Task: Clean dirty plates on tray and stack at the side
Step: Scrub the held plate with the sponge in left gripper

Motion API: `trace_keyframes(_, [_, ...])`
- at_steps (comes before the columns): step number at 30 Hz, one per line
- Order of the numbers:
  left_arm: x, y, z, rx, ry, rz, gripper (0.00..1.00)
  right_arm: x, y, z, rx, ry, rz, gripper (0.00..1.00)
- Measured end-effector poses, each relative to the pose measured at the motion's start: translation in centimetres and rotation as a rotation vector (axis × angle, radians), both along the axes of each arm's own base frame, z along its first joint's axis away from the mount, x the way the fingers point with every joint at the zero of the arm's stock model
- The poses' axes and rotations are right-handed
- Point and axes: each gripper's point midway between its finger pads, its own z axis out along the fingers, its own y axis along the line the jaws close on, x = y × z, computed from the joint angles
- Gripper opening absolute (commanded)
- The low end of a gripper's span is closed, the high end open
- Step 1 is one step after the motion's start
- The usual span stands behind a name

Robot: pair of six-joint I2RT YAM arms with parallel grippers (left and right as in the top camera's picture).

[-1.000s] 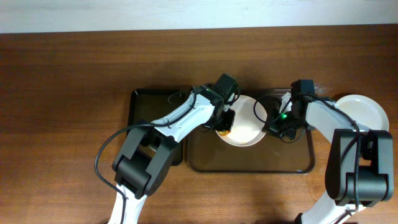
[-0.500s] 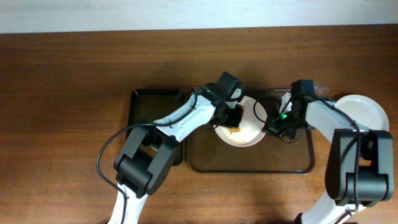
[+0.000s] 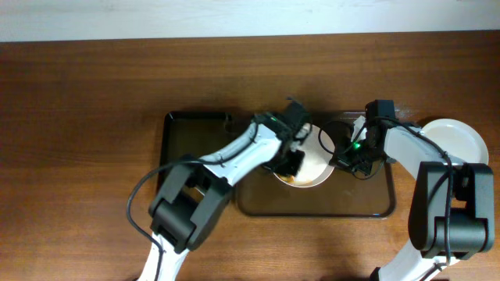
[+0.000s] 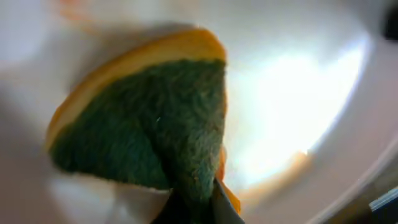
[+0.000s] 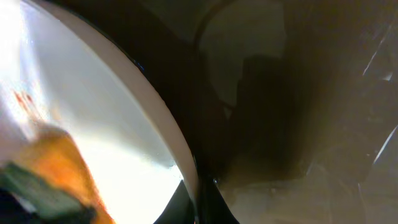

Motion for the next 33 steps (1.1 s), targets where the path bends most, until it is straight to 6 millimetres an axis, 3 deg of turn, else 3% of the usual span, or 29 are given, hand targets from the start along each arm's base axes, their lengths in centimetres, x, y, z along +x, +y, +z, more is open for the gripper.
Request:
trace_keyframes(3, [-1.7,-2.8,0.2,-0.047,-0.02,-0.081,0.0,0.0,0.0,0.0,0.0,-0.001,0.003,0.04])
trace_keyframes(6, [-1.2,-3.4,0.2,-0.063,-0.053,-0.085,0.0,-0.1,0.0,0.0,-0.001,0.001,0.003,0.04])
trace_keyframes(9, [1.2,-3.6,0.2,-0.08,-0.137,-0.052,0.0,-0.2,0.0,0.0,0.001,0.01,-0.006,0.04])
trace_keyframes(11, [3.8,-3.2,0.2,-0.079,-0.21,0.007,0.0,-0.2,0.0,0.0,0.002,0.012,-0.01,0.04])
trace_keyframes(14, [8.2,-0.7,0.2,-0.004,-0.347,0.11,0.0,-0.2,0.0,0.0,0.002,0.014,-0.012,0.04])
trace_keyframes(17, [9.9,1.8,0.2,0.032,-0.357,0.168,0.0,-0.2,0.0,0.0,0.002,0.014,-0.012,0.04])
trace_keyframes(21, [8.1,2.4,0.0,-0.031,-0.185,0.162,0.0,-0.3,0.0,0.0,0.002,0.017,-0.008,0.04])
trace_keyframes(25, [2.4,-0.2,0.2,-0.22,0.136,0.1,0.0,-0.4,0.0,0.0,0.001,0.016,0.0,0.04])
trace_keyframes(28, [-0.3,-1.8,0.2,-0.291,0.262,0.064,0.0,-0.4,0.0,0.0,0.001,0.015,0.002,0.04])
trace_keyframes(30, [-1.7,-2.3,0.3,-0.299,0.307,0.048,0.0,-0.4,0.0,0.0,0.001,0.015,0.006,0.04])
trace_keyframes(33, [-1.8,-3.0,0.4,-0.323,0.301,0.032,0.0,-0.4,0.1,0.0,0.002,0.015,0.009,0.04])
